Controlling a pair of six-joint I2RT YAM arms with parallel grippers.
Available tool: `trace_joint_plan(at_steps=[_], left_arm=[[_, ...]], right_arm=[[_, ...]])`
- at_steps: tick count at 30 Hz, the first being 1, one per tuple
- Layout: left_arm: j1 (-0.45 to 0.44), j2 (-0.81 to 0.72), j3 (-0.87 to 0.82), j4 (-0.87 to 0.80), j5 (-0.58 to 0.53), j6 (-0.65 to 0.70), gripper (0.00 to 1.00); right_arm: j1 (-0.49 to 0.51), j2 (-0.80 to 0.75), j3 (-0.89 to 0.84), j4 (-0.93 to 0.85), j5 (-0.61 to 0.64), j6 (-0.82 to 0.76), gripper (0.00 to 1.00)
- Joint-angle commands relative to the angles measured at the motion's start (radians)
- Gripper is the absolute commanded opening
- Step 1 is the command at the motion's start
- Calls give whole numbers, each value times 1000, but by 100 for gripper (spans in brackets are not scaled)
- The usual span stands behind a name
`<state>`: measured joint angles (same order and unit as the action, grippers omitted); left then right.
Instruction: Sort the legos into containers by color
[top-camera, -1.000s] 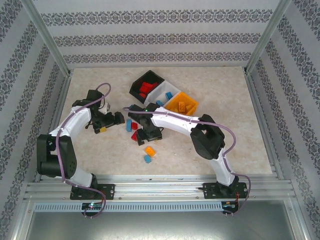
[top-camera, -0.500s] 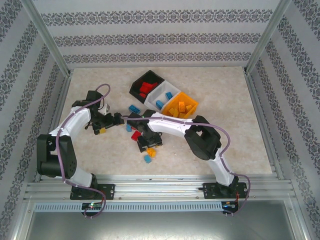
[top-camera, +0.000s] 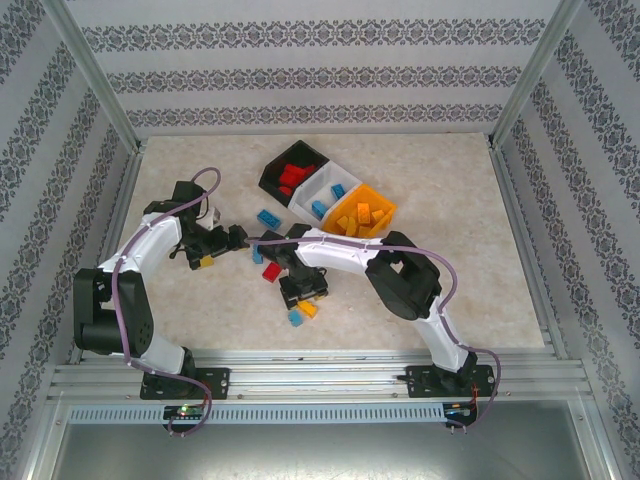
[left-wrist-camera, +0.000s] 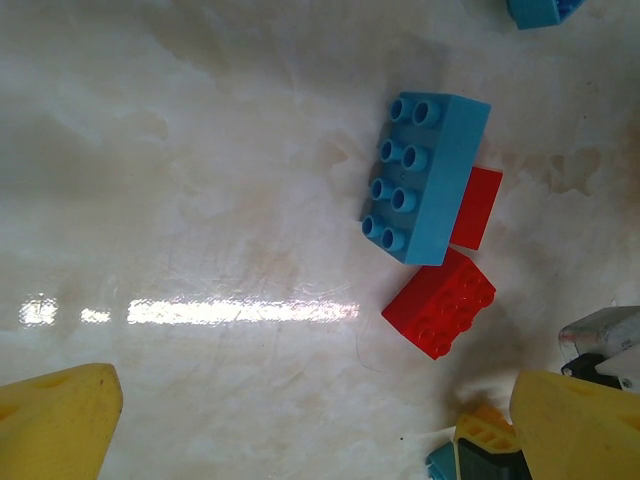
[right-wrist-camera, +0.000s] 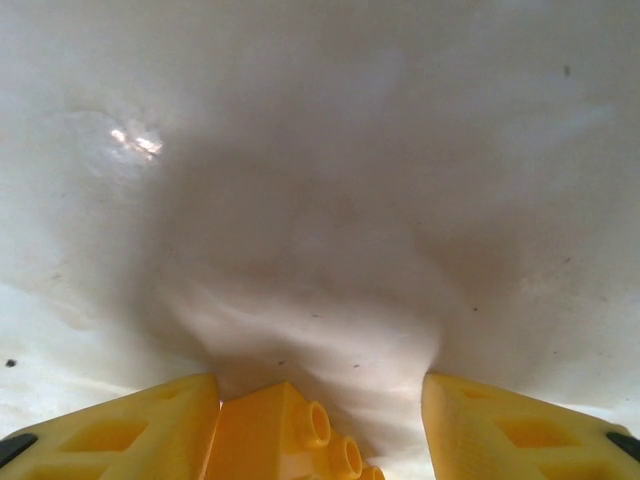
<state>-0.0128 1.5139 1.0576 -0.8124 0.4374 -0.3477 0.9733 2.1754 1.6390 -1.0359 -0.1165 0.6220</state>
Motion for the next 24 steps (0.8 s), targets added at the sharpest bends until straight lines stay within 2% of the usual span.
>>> trace_joint_plan(at_steps=[1,10,16,18,22,24], left_arm=[[8,-17,-14,-28,12,-11,100],[8,-15,-19,-19,24,-15,100],[8,-17,-22,-17,27,-16,100],[8,-19,-22,-18,29,-17,100],[8,-20,-21,-18,29,-16,100],[8,-20,-21,-17,30,-16,100]], right_arm=[[8,-38,-38,-18,21,14,60],[9,-108,-182,31,11,63,63],[4,-121,-210,44,21,71,60],[1,-127,-219,50,23,76,56],[-11,-150,-234,57,35,78,36],[-17,-165,-234,56,46,73,31]])
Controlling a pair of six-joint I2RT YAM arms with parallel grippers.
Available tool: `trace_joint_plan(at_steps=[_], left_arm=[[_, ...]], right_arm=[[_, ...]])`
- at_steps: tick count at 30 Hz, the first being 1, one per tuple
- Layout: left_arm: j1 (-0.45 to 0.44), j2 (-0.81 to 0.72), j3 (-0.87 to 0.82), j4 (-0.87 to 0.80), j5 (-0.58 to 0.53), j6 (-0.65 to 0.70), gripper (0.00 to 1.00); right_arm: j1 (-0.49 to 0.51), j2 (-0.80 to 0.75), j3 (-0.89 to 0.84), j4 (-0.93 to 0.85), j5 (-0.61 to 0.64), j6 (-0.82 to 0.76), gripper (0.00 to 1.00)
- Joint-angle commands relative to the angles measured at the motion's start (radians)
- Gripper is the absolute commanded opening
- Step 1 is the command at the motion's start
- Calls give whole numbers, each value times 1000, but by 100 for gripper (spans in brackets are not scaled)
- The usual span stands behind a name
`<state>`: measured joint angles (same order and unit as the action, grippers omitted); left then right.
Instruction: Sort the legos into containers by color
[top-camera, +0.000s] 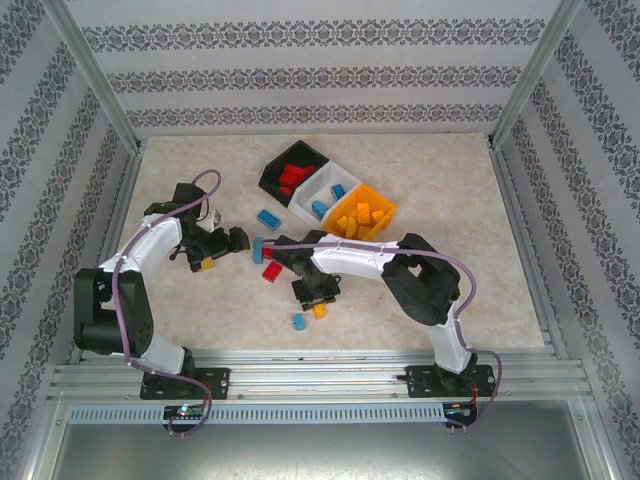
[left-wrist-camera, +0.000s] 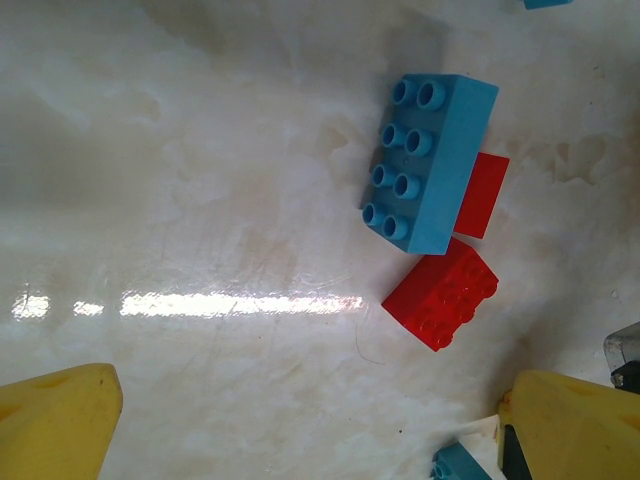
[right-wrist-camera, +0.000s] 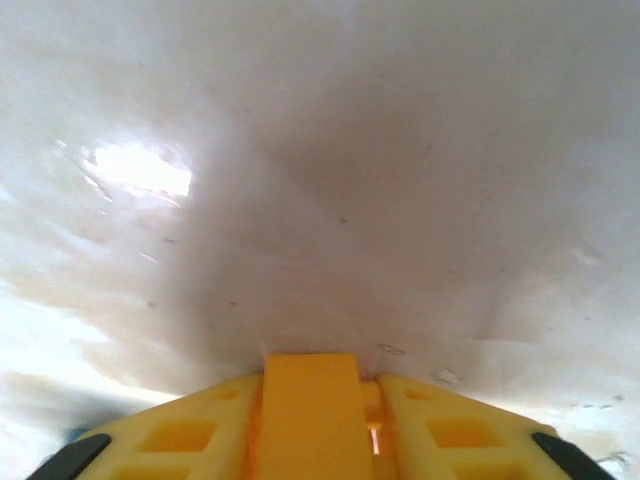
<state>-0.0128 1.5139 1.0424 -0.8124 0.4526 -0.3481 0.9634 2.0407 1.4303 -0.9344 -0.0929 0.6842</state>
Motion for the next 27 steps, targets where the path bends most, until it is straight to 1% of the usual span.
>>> trace_joint_plan(at_steps=[1,5,8,13,15,17,20,23,27], left_arm=[[8,-20,-5,-18,16,-16,100],[8,-20,-4,-19,18,-15,100],[8,-23,-3,-18,18,-14,100],[7,-23,-4,-13,36,-9,100],[5,-23,-4,-9,42,-5,100],[2,-24,-2,-9,47,-3,100],[-11,-30,3,-11,47,9,100],[-40,-32,8,-13,50,27,100],[-99,-28,23,-28,38,65,100]], right_arm=[[-13,-39,-23,-50,30,8,30],[-47,-81,7,-87,59,-16,30],[-96,-124,54,-128,74,-43,31],[-236,-198,199,-207,123,-106,31],[-298,-209,247,-211,132,-123,32],[-363,-201,290,-213,130,-124,32],[-431,-175,325,-187,121,-123,33],[-487,-126,343,-153,94,-120,33],[-538,-59,375,-133,82,-129,32]])
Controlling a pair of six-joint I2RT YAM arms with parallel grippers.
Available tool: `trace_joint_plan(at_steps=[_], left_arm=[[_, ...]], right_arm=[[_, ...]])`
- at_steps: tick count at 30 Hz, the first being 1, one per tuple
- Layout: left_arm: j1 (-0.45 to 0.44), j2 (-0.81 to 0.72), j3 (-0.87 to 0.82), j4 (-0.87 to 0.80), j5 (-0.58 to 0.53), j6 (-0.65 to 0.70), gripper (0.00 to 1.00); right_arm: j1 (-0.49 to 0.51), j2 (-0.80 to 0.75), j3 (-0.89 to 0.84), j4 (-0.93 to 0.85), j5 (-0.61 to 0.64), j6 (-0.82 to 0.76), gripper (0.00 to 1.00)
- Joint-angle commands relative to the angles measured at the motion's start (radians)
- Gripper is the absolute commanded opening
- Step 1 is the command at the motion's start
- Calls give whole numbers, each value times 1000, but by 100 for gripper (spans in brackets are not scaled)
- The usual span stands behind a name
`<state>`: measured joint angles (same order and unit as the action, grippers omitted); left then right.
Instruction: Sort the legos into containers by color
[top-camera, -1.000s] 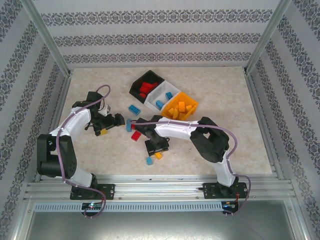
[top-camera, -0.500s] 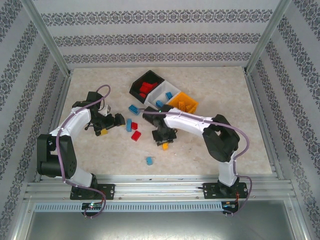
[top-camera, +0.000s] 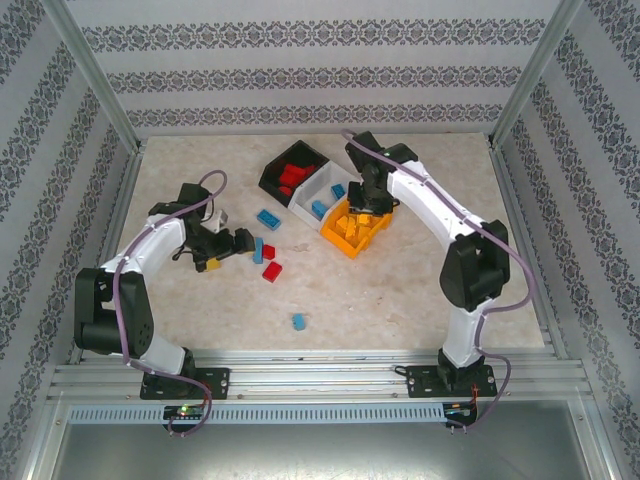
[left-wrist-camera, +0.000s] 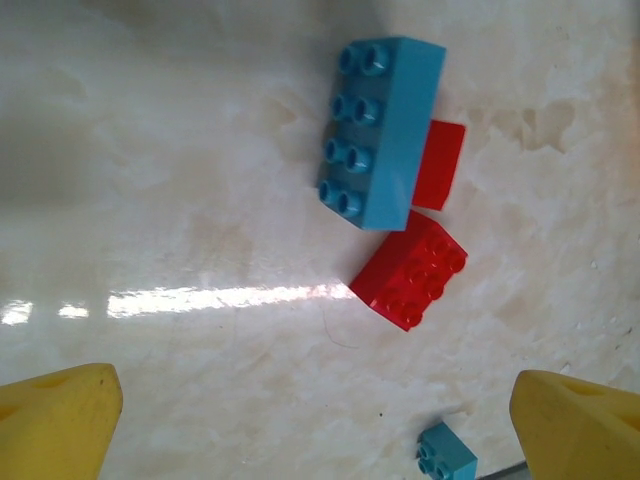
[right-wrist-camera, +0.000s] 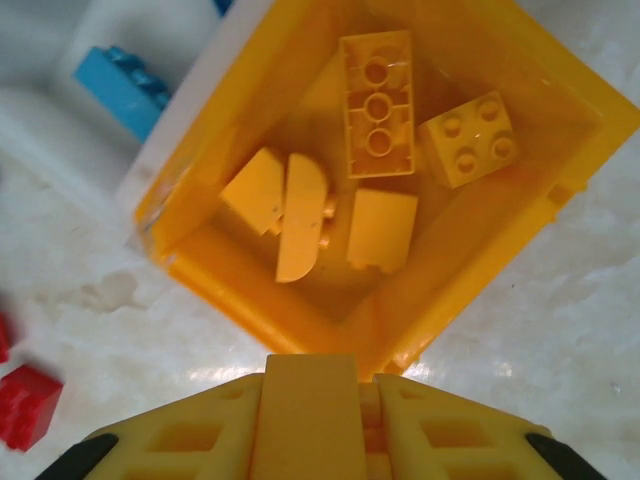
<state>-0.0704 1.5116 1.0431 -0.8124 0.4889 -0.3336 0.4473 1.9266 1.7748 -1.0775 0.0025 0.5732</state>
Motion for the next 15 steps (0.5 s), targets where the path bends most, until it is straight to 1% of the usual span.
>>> trace_joint_plan(at_steps=[1,3,6,7,8,10,13,15], left_arm=[[-57,-23,29,-34,-4,61,100],[-87,-13,47,-45,-12,78,100],[-128,12,77,-65,-25,108,100],[-145,24,89,-73,-32,119,100],[-163,37,101,-83,-41,130,99],[-197,61,120,-99,-55,149,97],[-245,98,143,-116,-74,173,94],[-279,121,155,-127,-84,192,89]], right_arm=[[-33,76,44,11,-9,-24,32],[-48,107,66,11,-7,-31,33],[-66,142,96,6,-13,-46,39],[-70,151,105,4,-15,-51,44],[-75,157,118,-2,-16,-56,51],[-79,160,146,-19,-9,-62,59],[-74,134,154,-25,-10,-62,61],[-66,105,139,-23,-10,-58,62]])
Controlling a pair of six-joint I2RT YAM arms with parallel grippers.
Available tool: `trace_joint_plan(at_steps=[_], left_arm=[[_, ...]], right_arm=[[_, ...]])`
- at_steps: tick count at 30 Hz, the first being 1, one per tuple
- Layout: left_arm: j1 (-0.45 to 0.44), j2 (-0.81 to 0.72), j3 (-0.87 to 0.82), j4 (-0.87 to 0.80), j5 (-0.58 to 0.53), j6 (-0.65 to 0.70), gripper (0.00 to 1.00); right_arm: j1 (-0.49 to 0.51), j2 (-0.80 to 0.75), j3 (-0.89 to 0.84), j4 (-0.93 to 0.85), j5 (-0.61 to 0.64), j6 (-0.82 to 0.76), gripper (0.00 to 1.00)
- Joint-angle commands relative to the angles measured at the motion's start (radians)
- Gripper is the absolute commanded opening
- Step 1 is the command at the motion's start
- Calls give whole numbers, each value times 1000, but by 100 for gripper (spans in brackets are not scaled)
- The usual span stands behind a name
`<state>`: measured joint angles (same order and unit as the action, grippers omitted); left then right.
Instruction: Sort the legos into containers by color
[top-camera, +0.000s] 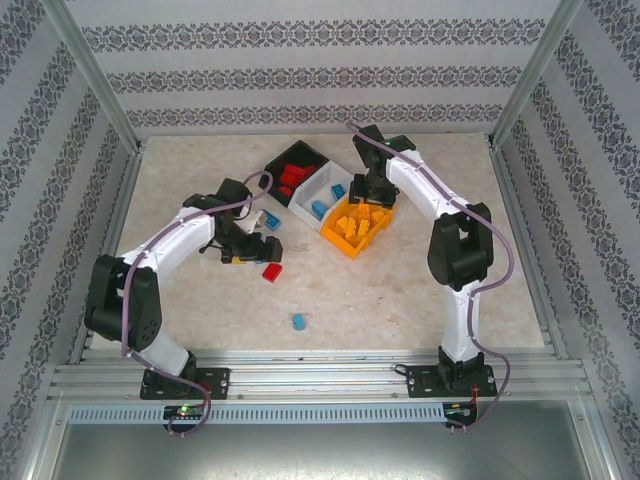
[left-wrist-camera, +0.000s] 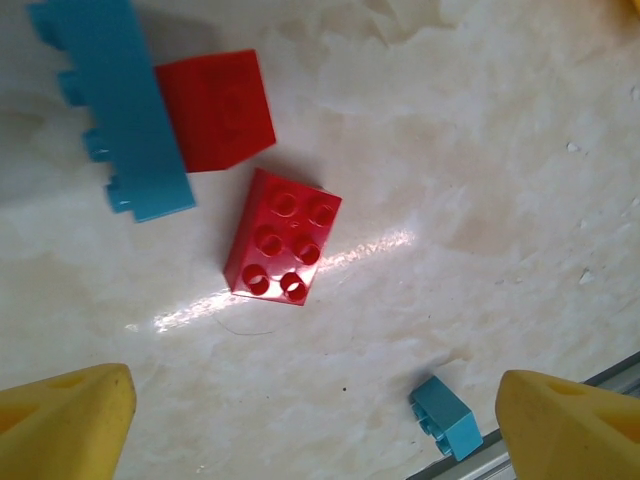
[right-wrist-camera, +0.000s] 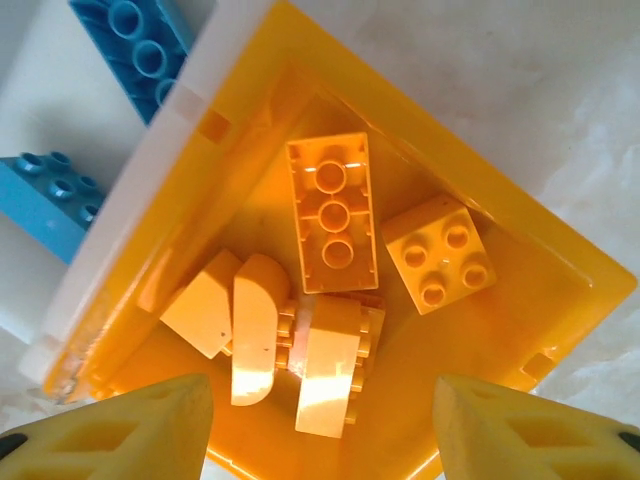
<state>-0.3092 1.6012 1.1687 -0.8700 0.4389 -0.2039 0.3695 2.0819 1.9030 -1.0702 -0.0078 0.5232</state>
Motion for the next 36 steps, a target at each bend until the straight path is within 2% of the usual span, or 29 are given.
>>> trace_joint_plan(at_steps=[1,6,16,21,29,33,36], left_arm=[[-60,48,34,-74,-39,72,87],[-142,118,55,-87,-108,99,80],[-168,227,106,-77,-222,90,75],[-175,257,100,-55,-242,87,72],[-180,312,114,-15,-292,69,52],[-181,320,123,-12,-261,61,39],[-181,298,120,-16,-243,58,35]], right_arm=[[21,-73,-7,-26,0,1,62],[63,-176,-136,27,-23,57,62],[130,-335,-357,81,-55,125,62],[137,-397,-447,110,-62,150,62],[152,-459,-523,134,-74,190,61],[162,-490,-544,125,-65,205,61],[164,-506,-560,128,-72,214,61]])
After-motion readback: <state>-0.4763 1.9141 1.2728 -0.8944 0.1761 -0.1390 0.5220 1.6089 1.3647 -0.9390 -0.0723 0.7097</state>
